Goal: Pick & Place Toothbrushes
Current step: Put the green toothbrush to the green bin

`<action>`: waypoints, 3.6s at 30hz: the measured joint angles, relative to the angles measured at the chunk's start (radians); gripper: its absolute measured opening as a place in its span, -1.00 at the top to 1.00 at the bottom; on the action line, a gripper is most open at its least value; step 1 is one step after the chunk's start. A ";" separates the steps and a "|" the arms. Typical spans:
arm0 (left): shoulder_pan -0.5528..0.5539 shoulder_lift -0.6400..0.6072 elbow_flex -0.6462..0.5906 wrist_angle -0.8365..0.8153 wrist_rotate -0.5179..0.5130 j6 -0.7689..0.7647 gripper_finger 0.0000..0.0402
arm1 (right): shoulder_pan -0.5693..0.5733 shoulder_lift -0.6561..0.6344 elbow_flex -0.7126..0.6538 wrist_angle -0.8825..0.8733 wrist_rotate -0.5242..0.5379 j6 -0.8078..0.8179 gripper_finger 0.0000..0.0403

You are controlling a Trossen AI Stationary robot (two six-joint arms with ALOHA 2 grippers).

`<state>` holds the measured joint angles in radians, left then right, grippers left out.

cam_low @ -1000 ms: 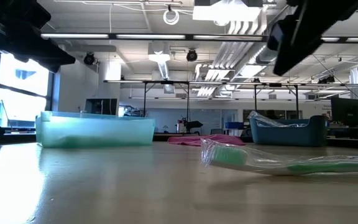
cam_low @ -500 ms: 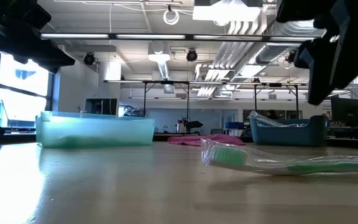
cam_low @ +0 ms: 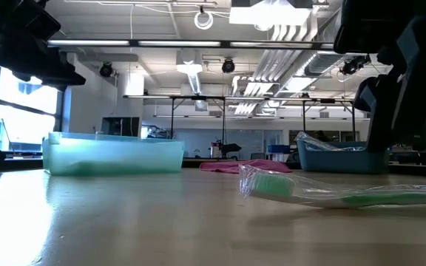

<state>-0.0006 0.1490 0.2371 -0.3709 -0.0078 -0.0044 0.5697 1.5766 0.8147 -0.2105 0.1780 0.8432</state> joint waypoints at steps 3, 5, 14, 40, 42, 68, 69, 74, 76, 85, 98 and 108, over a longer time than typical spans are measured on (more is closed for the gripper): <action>0.000 0.000 0.000 0.001 0.000 0.000 0.42 | 0.000 0.023 0.002 0.011 -0.002 -0.001 -0.19; 0.000 0.000 0.000 0.001 0.000 0.000 0.42 | 0.001 0.051 0.001 0.016 -0.016 -0.007 -0.19; 0.000 0.000 0.000 0.003 -0.003 0.000 0.42 | 0.009 0.167 0.007 0.058 -0.070 -0.008 -0.18; 0.000 0.000 0.000 0.002 -0.004 0.000 0.42 | 0.011 0.178 0.003 -0.029 0.148 -0.061 0.62; 0.000 0.000 0.000 0.001 -0.004 0.000 0.42 | 0.010 0.178 0.002 -0.027 0.147 -0.061 0.67; 0.000 0.000 0.000 0.002 -0.004 -0.003 0.42 | -0.025 0.016 -0.001 0.031 0.142 -0.086 0.94; 0.000 0.000 0.000 0.002 -0.004 -0.005 0.42 | -0.030 0.006 -0.001 0.032 0.144 -0.096 0.94; 0.000 0.000 0.001 0.004 -0.003 -0.019 0.42 | -0.059 -0.042 0.000 0.055 0.210 -0.174 0.94; 0.000 0.000 0.001 0.004 -0.003 -0.035 0.42 | -0.076 -0.059 0.001 0.074 0.228 -0.215 0.93; 0.000 0.000 0.001 0.020 -0.004 -0.050 0.42 | -0.182 -0.104 0.003 0.177 0.211 -0.428 0.94; 0.000 0.000 0.001 0.242 -0.013 -0.045 0.42 | -0.361 -0.106 0.003 0.389 0.056 -0.674 0.94; 0.000 0.097 -0.022 0.487 -0.069 -0.053 0.42 | -0.430 -0.107 0.003 0.550 -0.002 -0.815 0.94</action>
<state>-0.0002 0.2462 0.2154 0.1165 -0.0772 -0.0571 0.1399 1.4700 0.8173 0.3396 0.1764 0.0286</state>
